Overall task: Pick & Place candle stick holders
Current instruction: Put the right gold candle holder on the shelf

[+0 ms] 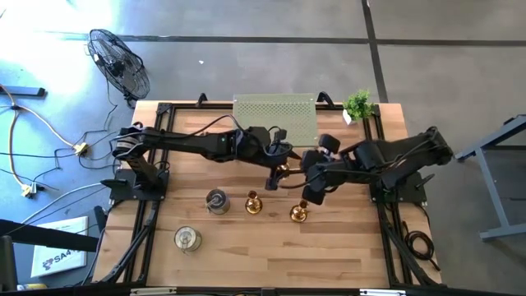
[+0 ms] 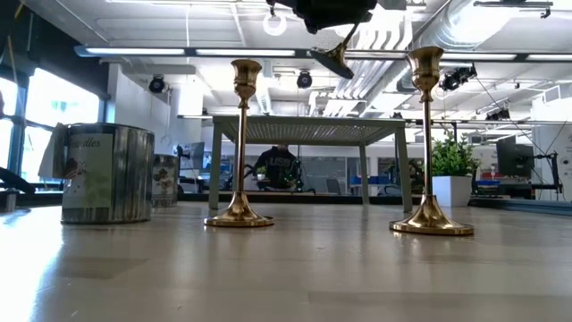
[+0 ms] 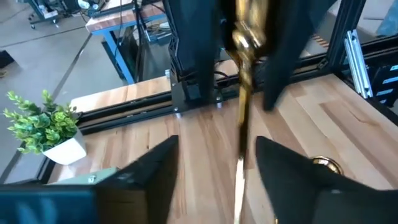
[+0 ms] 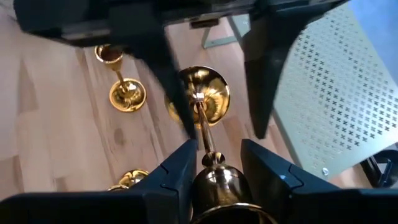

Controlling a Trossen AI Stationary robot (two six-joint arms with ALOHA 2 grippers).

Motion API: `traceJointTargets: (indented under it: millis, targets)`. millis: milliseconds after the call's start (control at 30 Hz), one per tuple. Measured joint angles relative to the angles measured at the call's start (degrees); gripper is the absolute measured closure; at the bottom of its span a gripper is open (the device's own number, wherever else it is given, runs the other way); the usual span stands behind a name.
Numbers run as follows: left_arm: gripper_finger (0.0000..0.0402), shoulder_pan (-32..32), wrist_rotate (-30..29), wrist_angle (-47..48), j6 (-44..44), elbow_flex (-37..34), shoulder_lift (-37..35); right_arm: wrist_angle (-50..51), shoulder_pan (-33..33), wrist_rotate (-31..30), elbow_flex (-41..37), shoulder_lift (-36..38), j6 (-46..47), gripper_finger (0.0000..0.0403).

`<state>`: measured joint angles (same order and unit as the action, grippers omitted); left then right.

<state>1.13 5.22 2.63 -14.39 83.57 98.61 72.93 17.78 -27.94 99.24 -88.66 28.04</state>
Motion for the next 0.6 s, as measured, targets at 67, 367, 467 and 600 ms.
traceJointTargets:
  millis: [67, 367, 467, 600]
  targets:
    - [0.0269, 0.00, -0.05, 0.56, -0.89, -0.02, 0.00, 0.07, -0.15, -0.22, 0.00, -0.93, -0.10, 0.0288]
    - [0.0387, -0.11, -0.90, 1.77, -5.56, -0.02, -0.02, -3.32, -0.22, -0.05, -0.04, -1.46, -4.16, 0.0291]
    - [0.0395, -0.11, -1.26, 1.90, -6.75, 0.00, -0.09, -5.69, -0.20, 0.42, -0.07, -0.91, -5.61, 0.0278]
    - [0.0400, -0.11, -1.67, 3.05, -6.82, 0.00, -0.09, -7.43, -0.15, 1.46, -0.07, -0.03, -6.09, 0.0264]
